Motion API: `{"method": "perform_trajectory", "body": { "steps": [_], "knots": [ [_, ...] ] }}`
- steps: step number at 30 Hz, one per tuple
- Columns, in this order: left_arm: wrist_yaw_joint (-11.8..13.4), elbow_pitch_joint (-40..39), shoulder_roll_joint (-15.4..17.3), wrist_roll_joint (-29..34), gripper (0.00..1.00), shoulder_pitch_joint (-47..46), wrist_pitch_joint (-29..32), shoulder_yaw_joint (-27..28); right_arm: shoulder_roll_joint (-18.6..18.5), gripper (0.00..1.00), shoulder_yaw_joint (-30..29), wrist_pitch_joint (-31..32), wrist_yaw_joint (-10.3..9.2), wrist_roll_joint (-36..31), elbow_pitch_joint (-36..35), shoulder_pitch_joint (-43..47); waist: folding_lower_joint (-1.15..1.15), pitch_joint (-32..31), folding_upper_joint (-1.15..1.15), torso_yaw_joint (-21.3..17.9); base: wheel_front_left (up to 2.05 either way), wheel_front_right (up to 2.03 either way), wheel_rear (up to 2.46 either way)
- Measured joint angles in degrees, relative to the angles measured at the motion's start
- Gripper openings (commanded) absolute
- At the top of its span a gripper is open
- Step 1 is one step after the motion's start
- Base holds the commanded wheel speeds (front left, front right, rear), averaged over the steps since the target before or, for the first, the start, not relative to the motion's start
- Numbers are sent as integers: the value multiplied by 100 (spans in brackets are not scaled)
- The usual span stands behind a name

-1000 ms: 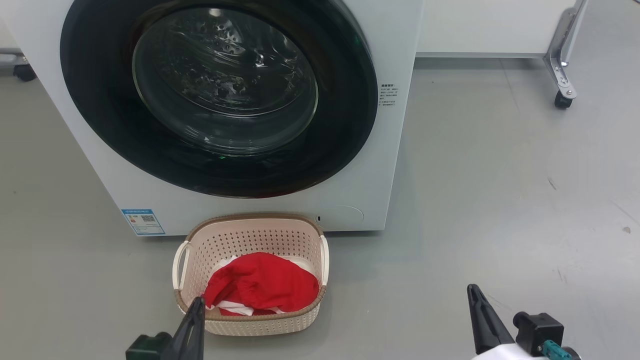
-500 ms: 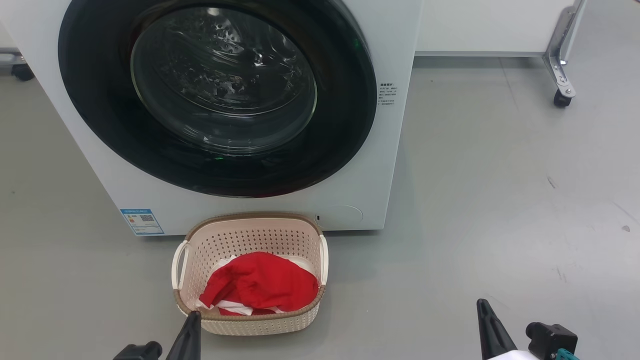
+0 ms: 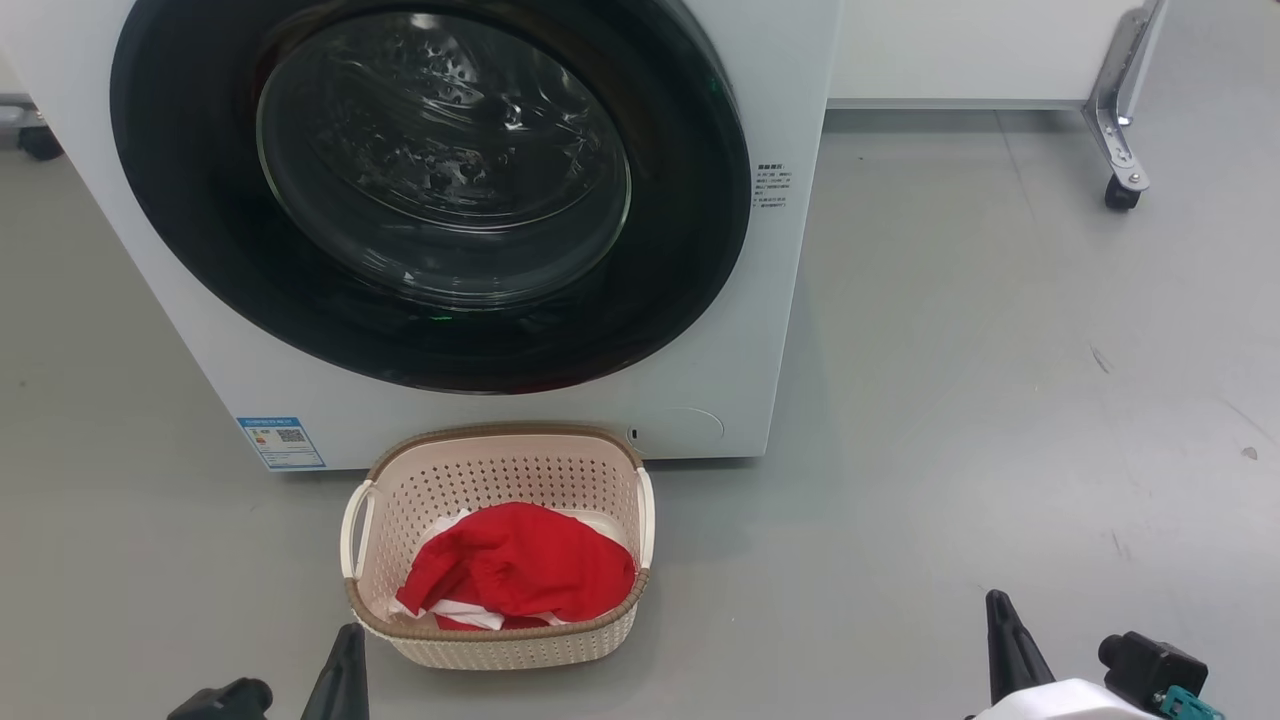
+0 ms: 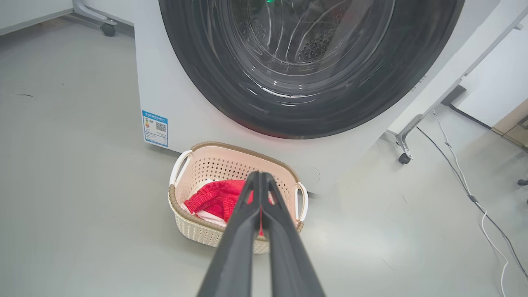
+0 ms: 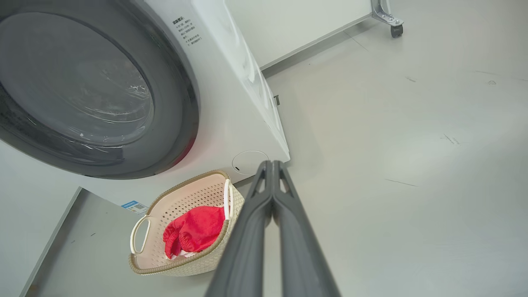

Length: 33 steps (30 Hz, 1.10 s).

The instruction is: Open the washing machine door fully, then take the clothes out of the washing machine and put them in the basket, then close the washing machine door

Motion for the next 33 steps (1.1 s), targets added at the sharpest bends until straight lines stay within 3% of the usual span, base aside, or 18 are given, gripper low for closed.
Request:
{"method": "perform_trajectory", "body": {
  "steps": [33],
  "knots": [
    [-327, 146, 25, -2462, 0, -399, 464, 543, -162, 0, -527, 578, 153, 2465, -36, -447, 0, 35, 0, -48, 0, 0, 0]
  ]
}}
